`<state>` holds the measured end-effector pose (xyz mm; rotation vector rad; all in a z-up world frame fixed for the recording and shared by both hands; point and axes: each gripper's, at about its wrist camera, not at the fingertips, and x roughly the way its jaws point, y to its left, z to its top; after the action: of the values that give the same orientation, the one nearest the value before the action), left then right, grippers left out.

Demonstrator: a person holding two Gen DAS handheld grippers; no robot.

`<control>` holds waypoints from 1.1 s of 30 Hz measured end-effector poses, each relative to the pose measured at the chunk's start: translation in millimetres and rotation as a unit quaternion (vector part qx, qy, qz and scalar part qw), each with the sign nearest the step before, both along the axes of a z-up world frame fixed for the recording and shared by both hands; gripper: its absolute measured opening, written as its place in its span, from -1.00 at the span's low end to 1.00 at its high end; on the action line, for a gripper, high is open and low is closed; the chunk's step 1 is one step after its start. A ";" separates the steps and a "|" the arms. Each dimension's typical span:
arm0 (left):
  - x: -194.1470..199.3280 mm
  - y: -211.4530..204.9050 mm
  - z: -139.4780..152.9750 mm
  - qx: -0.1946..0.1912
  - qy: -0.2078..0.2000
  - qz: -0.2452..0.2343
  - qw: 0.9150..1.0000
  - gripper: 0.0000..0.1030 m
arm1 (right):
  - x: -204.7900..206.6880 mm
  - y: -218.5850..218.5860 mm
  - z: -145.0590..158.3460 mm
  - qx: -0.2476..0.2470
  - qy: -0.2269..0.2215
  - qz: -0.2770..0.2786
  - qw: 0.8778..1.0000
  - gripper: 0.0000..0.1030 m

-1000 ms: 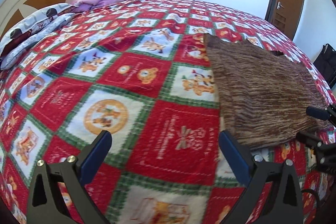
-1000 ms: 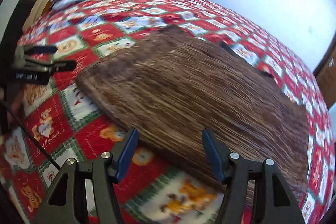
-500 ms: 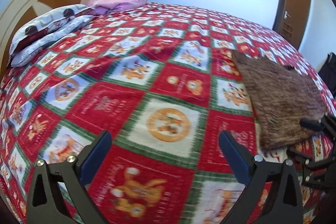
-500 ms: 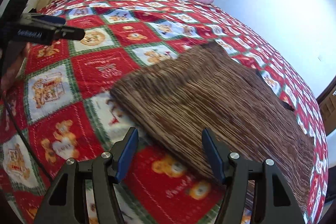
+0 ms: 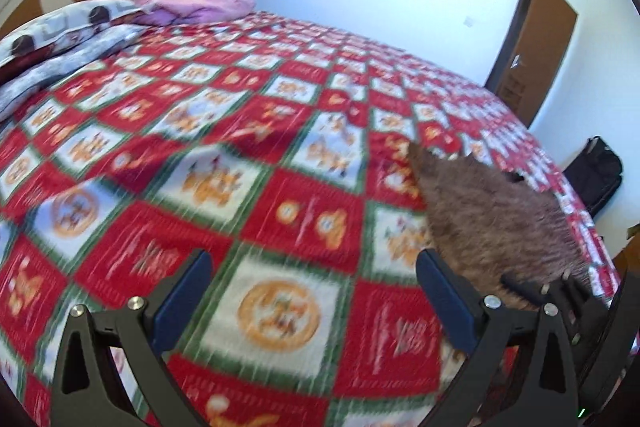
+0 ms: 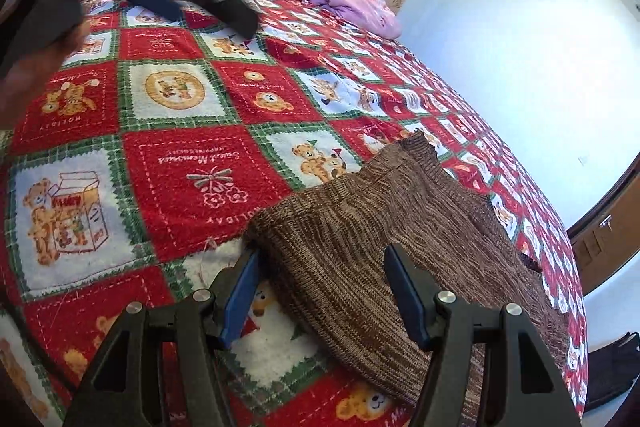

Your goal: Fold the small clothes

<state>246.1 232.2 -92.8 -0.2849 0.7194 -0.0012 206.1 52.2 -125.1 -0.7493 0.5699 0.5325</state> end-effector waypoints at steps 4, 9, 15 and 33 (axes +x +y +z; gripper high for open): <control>24.1 -3.1 4.3 -0.028 -0.011 -0.030 0.999 1.00 | 1.2 -1.5 -0.4 0.008 0.006 0.004 1.000 -0.05; 63.6 -20.8 2.5 -0.065 -0.001 -0.067 0.996 1.00 | -1.6 -6.2 -2.0 0.013 0.014 0.011 1.000 -0.45; 109.2 -55.5 -11.5 -0.083 0.023 -0.108 0.990 1.00 | -1.1 -6.4 -3.1 0.014 0.011 0.007 1.000 -0.45; 180.4 -94.7 -37.0 -0.076 0.049 -0.136 0.987 0.54 | 0.5 -6.7 -2.8 0.021 0.023 0.025 0.999 -0.67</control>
<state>426.5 137.4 -129.8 -0.3320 0.8536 -0.3043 206.6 45.5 -127.9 -0.7131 0.5829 0.6078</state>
